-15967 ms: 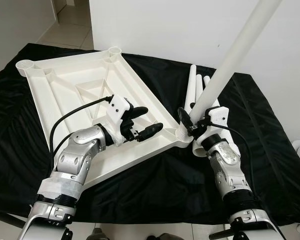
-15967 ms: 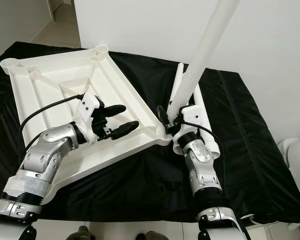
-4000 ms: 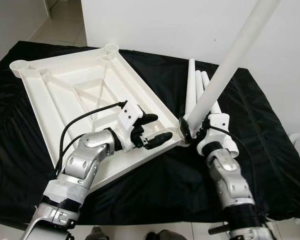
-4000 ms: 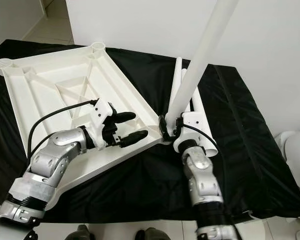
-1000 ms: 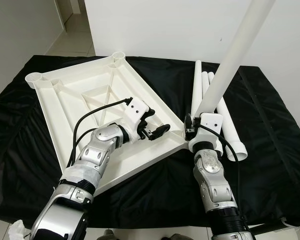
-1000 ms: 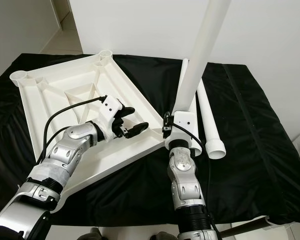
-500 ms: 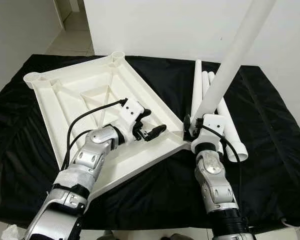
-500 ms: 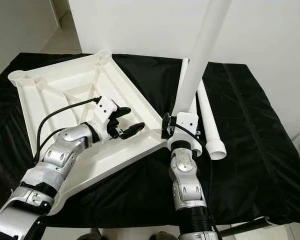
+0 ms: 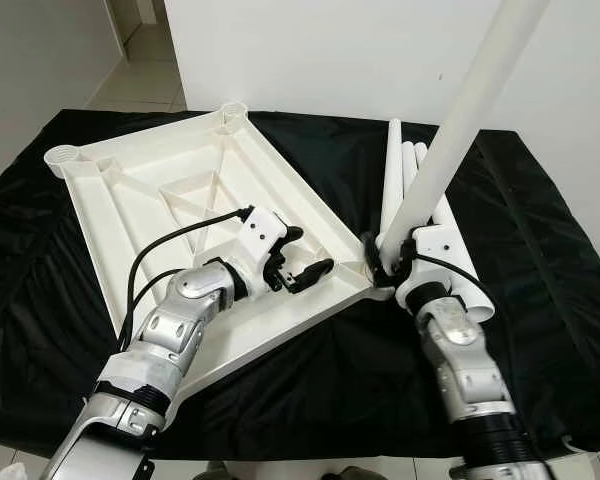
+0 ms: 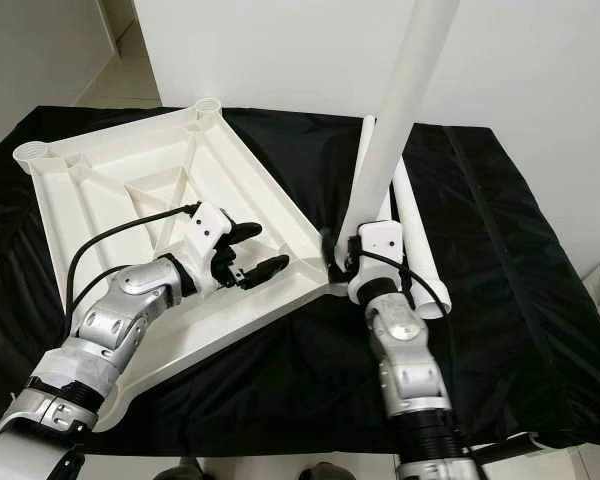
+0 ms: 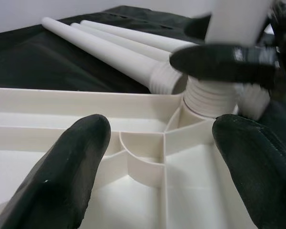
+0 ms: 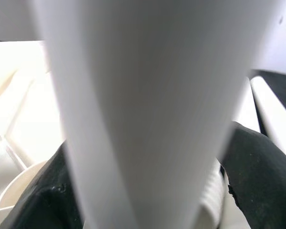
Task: Building children table
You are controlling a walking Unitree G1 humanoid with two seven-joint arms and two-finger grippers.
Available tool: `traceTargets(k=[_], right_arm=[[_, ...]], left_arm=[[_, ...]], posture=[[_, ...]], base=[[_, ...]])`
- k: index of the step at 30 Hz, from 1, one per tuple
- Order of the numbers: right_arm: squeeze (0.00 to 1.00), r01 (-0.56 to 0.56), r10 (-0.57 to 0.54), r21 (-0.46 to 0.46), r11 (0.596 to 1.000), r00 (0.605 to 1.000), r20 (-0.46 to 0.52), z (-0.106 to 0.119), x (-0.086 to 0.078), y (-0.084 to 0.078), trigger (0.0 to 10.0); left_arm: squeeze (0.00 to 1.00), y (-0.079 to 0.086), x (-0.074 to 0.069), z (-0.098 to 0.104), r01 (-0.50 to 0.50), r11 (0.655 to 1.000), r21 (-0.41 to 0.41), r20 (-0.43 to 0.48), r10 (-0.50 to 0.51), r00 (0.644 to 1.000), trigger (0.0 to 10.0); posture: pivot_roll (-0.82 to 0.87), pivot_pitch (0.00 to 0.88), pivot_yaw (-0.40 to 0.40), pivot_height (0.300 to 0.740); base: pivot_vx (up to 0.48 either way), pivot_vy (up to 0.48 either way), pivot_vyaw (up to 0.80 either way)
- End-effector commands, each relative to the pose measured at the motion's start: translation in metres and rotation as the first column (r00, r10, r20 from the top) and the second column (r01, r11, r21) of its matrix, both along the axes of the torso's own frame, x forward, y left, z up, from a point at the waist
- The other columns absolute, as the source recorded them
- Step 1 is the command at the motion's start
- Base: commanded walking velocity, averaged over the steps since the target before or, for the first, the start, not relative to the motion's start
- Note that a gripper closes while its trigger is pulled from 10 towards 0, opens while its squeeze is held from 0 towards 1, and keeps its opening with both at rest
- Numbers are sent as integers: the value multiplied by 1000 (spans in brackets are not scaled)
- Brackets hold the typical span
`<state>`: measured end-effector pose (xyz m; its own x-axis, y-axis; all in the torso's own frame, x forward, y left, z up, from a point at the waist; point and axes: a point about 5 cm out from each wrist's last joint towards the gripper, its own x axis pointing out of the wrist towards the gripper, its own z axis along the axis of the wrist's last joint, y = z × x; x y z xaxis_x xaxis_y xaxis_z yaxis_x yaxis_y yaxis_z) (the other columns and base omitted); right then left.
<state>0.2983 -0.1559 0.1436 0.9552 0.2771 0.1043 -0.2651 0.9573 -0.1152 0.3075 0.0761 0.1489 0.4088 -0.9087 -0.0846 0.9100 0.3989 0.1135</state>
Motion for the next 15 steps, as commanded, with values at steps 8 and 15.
traceTargets(k=[8, 15], right_arm=[[0, -126, 125, -13, 992, 991, -47, -8, 6, -4, 1922], [0, -149, 149, -5, 989, 986, -71, -13, 9, -7, 0]], left_arm=[[0, -6, -18, -3, 214, 976, 40, -35, -212, 977, 10000], [0, -7, -17, -3, 209, 977, 41, -41, -207, 977, 10000]], posture=[[-15, 0, -15, 740], [-11, 0, -18, 740]], base=[[0, 0, 0], [0, 0, 0]])
